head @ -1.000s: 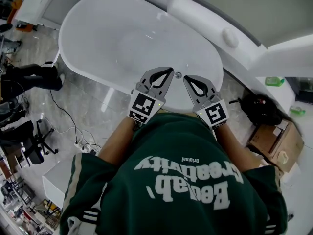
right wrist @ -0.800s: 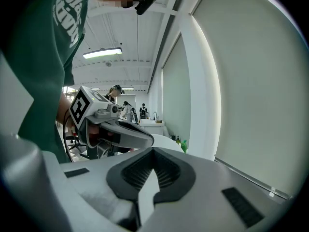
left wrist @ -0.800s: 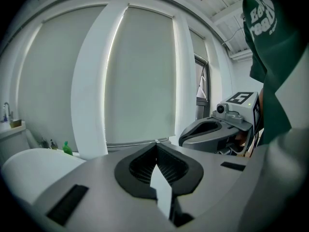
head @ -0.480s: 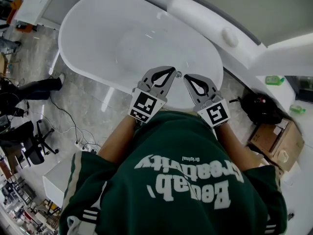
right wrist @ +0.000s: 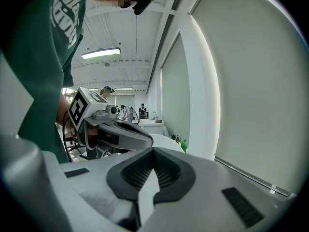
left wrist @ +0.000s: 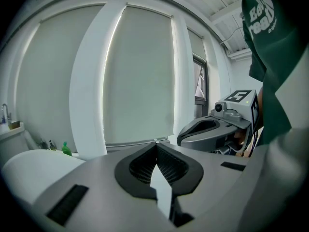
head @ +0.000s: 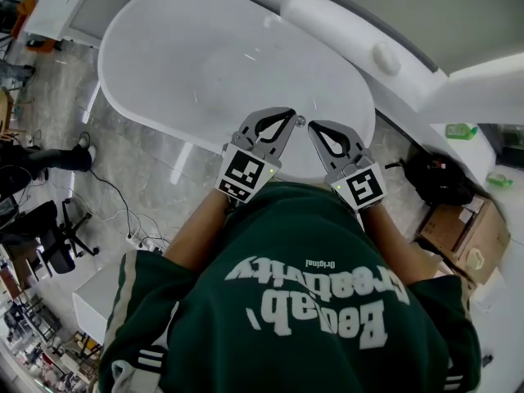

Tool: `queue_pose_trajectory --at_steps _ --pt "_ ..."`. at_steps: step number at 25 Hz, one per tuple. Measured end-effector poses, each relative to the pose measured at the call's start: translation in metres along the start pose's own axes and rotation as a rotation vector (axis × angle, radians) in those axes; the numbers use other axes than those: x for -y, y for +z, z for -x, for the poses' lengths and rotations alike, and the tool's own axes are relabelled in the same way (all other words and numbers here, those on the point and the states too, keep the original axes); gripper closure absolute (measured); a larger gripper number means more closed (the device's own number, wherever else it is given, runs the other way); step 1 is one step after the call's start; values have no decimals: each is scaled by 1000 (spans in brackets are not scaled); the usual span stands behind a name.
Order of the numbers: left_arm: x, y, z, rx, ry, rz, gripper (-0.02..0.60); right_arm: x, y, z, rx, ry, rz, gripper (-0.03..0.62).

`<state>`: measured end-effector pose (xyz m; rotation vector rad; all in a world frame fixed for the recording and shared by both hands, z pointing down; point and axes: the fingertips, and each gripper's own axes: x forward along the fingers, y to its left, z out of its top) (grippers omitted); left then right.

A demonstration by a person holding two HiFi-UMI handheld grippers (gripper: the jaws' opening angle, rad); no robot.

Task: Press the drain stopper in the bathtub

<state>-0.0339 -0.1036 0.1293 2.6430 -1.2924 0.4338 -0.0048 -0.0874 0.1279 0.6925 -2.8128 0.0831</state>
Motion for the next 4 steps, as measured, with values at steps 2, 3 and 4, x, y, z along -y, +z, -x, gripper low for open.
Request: queue_pose_trajectory --at_steps 2,3,4 --pt "2 0 0 1 0 -2 577 0 0 2 4 -3 -1 582" --pt "3 1 1 2 0 -3 577 0 0 4 4 -4 -2 582" --pt "4 1 1 2 -1 -4 577 0 0 5 5 -5 -2 582"
